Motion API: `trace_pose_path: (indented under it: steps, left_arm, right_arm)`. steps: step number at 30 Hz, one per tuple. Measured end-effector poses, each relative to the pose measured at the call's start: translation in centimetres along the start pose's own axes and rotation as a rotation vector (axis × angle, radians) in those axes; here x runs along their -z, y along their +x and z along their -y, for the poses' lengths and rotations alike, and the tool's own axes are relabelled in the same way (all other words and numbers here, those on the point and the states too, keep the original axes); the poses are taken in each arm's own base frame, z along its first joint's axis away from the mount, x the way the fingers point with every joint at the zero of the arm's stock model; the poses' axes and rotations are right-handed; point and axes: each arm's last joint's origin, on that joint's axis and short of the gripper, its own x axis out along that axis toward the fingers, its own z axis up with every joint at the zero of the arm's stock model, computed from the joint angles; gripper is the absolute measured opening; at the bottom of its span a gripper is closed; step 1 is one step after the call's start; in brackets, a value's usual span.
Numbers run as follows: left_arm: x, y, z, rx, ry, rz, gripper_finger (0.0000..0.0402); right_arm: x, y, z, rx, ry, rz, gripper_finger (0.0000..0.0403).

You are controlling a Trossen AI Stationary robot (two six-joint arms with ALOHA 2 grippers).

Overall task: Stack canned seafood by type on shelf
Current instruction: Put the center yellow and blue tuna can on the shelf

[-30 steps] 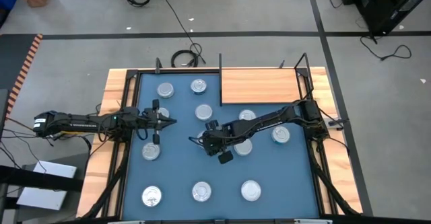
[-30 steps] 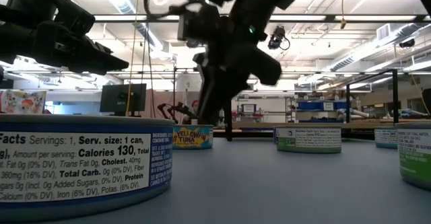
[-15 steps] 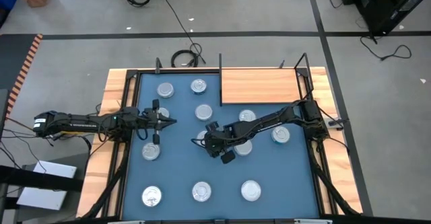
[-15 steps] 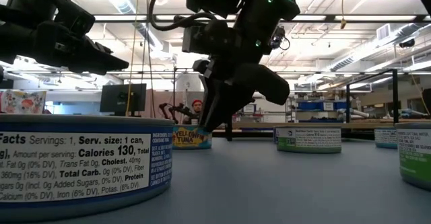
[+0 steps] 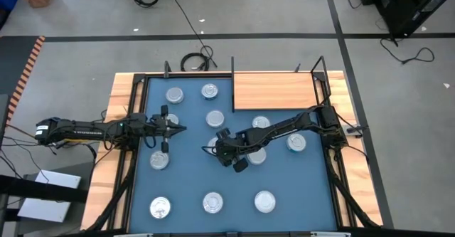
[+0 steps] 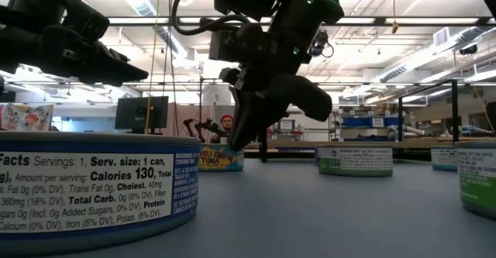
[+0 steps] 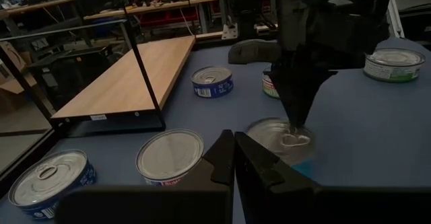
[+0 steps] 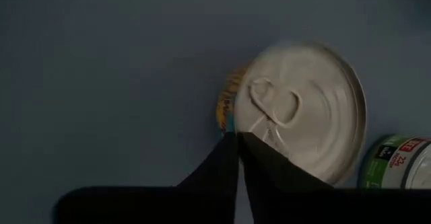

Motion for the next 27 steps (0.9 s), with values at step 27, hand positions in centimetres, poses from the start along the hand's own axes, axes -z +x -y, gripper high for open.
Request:
trace_pose_path:
  steps: [27]
  left_arm:
    - [0.0, 0.0, 0.0, 0.000, -0.005, -0.001, 0.0017]
  right_arm:
    - [-4.2, -5.3, 1.7, 0.016, 0.157, 0.007, 0.0000]
